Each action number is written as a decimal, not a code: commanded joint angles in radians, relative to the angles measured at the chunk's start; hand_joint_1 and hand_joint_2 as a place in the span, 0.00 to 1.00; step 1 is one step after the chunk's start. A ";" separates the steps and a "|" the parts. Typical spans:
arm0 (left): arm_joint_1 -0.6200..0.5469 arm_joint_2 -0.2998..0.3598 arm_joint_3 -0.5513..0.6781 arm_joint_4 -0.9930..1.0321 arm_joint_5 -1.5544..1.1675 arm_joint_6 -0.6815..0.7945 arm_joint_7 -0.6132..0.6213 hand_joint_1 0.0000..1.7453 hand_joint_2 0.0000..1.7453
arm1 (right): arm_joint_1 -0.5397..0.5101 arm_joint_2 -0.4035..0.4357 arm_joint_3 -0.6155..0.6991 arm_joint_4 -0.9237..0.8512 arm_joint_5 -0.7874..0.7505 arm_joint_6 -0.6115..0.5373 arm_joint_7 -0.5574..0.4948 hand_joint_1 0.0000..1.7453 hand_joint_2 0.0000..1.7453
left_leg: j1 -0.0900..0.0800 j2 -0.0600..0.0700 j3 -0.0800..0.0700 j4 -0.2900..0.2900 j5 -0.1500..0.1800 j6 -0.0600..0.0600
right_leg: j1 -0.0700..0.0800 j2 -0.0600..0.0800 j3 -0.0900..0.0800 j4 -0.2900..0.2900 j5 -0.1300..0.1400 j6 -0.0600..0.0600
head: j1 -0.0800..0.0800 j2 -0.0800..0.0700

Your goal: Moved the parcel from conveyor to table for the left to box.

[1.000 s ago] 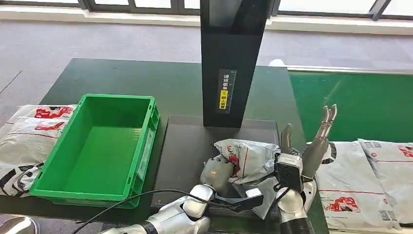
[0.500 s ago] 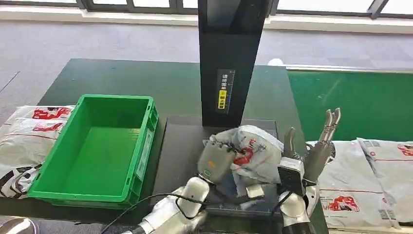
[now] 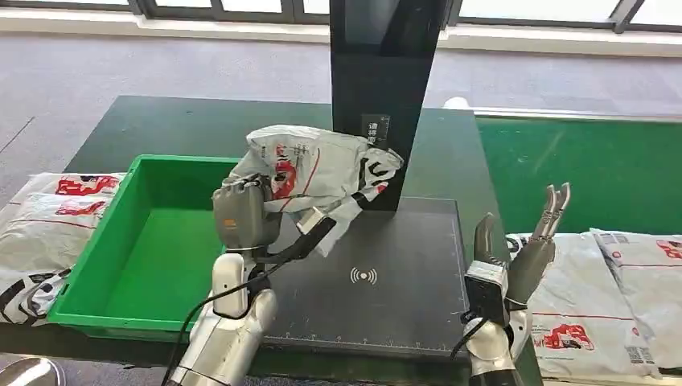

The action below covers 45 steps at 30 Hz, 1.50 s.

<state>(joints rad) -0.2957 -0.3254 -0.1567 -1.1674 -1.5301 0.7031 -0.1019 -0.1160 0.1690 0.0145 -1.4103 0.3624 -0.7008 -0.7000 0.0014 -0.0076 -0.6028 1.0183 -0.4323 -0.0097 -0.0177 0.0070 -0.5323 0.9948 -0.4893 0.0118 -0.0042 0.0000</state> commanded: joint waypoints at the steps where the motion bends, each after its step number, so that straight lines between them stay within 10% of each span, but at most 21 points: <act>1: 0.082 -0.024 0.210 -0.164 0.027 -0.005 -0.030 1.00 1.00 | -0.007 0.007 -0.052 0.003 0.004 0.003 0.002 0.00 1.00 | 0.000 0.003 0.003 -0.002 -0.001 0.000 | 0.000 0.002 0.002 -0.002 0.000 -0.001 | 0.000 0.000; 10: 0.107 -0.024 0.550 -0.208 0.201 -0.005 -0.174 1.00 1.00 | 0.021 -0.002 -0.059 -0.019 0.003 0.003 0.002 0.00 1.00 | 0.000 0.005 0.004 -0.004 -0.001 -0.001 | 0.000 0.004 0.003 -0.003 0.000 -0.001 | 0.000 0.000; 26: 0.122 -0.024 0.597 -0.217 0.211 -0.005 -0.168 1.00 1.00 | 0.020 0.000 -0.063 -0.010 0.000 0.003 0.002 0.00 1.00 | 0.000 0.001 0.002 -0.002 0.000 0.000 | 0.000 0.000 0.002 -0.002 0.000 -0.001 | 0.000 0.000; 27: 0.122 -0.024 0.597 -0.217 0.211 -0.005 -0.168 0.08 1.00 | 0.020 0.000 -0.063 -0.010 0.000 0.003 0.002 0.00 1.00 | 0.000 0.001 0.003 -0.003 0.000 0.000 | 0.000 -0.001 0.002 -0.003 0.000 -0.002 | 0.000 0.000; 28: 0.122 -0.024 0.593 -0.220 0.201 -0.005 -0.159 0.00 1.00 | 0.021 0.002 -0.066 -0.011 0.001 0.003 0.002 0.00 1.00 | 0.000 0.000 0.002 -0.002 0.000 0.000 | 0.000 -0.001 0.002 -0.002 -0.001 -0.001 | 0.000 0.000; 45: 0.112 -0.024 0.595 -0.183 0.264 -0.005 -0.180 0.00 1.00 | 0.024 0.002 -0.067 -0.005 0.004 0.003 0.002 0.00 1.00 | 0.000 0.000 0.002 -0.002 0.000 0.000 | 0.000 -0.001 0.002 -0.002 0.000 -0.001 | 0.000 0.000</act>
<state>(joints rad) -0.1725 -0.3090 0.3891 -1.3950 -1.2829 0.7027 -0.2743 -0.0773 0.1690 -0.0057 -1.4435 0.3677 -0.7008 -0.7000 0.0017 -0.0075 -0.6028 1.0181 -0.4323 -0.0098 -0.0175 0.0069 -0.5326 0.9947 -0.4896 0.0114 -0.0046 -0.0004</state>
